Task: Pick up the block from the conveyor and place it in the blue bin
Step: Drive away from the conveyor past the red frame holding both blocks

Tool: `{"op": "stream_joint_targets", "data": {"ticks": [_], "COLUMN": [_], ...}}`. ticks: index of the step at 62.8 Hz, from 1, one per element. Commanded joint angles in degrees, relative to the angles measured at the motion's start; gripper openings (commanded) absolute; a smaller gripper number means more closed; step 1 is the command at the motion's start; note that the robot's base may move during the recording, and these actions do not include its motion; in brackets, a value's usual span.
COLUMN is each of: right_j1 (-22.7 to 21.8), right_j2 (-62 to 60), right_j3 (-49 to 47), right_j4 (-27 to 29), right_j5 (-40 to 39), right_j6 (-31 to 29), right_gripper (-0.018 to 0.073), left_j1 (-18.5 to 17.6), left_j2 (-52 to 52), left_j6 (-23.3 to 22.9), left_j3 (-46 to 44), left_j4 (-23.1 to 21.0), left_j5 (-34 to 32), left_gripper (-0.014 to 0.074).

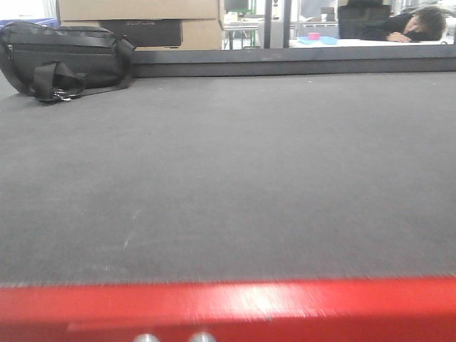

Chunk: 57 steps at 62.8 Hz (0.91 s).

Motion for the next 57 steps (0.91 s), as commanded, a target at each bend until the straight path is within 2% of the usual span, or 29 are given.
{"op": "stream_joint_targets", "data": {"ticks": [1,57], "right_j1": [0.11,0.11], "right_j2": [-0.22,-0.22], "right_j3": [-0.46,-0.46], "right_j4": [-0.51,-0.51], "right_j5": [-0.82,-0.82], "right_j6": [-0.44,-0.44], "right_gripper": [-0.0162,-0.0162], "left_j1": [-0.33,-0.33], "left_j2": [-0.25,-0.25], "left_j6": [0.12,0.12], "left_j3": [0.18,0.18], "left_j4": [0.18,0.18], "left_j5": [-0.91,-1.14], "left_gripper": [-0.0111,-0.0111]}}
